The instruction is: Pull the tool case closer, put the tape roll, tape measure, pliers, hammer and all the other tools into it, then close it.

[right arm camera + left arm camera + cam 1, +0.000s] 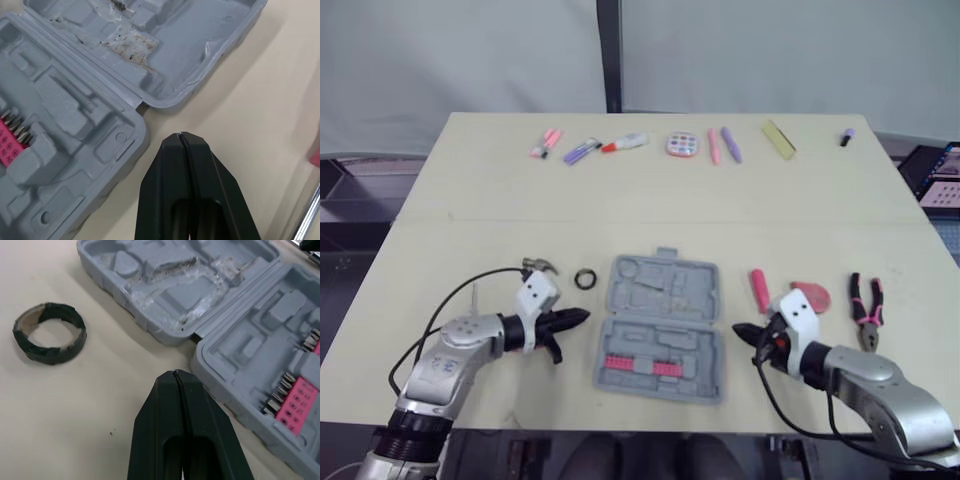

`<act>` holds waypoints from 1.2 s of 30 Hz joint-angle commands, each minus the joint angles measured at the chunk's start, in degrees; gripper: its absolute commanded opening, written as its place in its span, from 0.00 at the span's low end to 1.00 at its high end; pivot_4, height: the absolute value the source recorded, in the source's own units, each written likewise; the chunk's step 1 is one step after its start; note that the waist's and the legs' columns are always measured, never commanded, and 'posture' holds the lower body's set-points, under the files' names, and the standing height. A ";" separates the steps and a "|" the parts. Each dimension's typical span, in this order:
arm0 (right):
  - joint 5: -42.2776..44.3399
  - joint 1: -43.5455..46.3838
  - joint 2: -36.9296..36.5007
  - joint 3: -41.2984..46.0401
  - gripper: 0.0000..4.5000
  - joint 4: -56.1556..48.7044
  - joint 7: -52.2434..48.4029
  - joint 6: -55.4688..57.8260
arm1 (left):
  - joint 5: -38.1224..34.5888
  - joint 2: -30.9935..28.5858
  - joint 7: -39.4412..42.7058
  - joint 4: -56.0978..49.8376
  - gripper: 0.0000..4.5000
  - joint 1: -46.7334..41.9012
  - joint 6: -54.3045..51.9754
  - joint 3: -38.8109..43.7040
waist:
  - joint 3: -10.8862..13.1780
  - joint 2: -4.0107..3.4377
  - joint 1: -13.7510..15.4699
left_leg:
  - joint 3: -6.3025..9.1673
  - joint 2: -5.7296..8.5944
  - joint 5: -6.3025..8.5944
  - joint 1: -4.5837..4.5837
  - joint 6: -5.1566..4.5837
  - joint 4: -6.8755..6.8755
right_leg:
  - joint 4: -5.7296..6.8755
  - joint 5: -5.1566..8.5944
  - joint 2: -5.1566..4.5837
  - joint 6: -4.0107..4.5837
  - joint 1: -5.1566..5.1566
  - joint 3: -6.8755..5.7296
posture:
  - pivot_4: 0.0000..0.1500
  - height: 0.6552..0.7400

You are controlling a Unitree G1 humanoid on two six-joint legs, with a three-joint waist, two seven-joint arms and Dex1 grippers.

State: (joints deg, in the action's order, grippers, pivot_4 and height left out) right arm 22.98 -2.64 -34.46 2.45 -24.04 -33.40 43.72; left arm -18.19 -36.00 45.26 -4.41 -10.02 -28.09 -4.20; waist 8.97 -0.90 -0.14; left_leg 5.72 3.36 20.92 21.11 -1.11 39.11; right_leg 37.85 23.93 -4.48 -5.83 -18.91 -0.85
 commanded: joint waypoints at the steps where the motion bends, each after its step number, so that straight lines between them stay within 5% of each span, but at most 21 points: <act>1: -0.72 0.65 0.54 -0.38 0.01 0.32 0.72 -0.77 | 1.72 0.43 1.17 1.47 0.00 -1.17 2.53 -1.15 | 0.00 0.00 0.02 | 0.00 0.01 0.00 0.00 0.00 0.01 | 0.01 0.00 0.00 0.00 0.00 0.00 | 1.00 0.69; 22: -3.67 4.44 2.88 -5.66 0.01 3.11 0.14 -0.81 | 9.64 7.76 1.24 12.40 0.00 -6.56 10.02 -7.08 | 0.00 0.00 0.03 | 0.01 0.04 0.00 0.00 0.00 0.05 | 0.15 0.00 -0.05 0.00 -0.06 -0.14 | 1.00 0.69; 36: -4.68 4.24 3.23 -7.13 0.01 4.34 -0.79 -1.73 | 9.51 8.38 2.77 8.63 0.00 -3.62 8.76 -7.75 | -0.01 0.00 -0.05 | 0.07 0.09 0.00 0.00 0.00 0.07 | 0.22 -0.01 -0.07 -0.01 -0.06 -0.14 | 1.00 0.69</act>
State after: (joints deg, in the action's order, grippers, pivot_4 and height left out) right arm 18.08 1.78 -31.31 -4.13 -18.76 -33.46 42.59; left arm -8.65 -27.76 46.62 6.07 -15.04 -18.81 -10.30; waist 8.96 -0.90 -0.19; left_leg 5.78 3.45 20.92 21.10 -1.11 39.18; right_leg 38.07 23.92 -4.55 -5.84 -18.97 -0.98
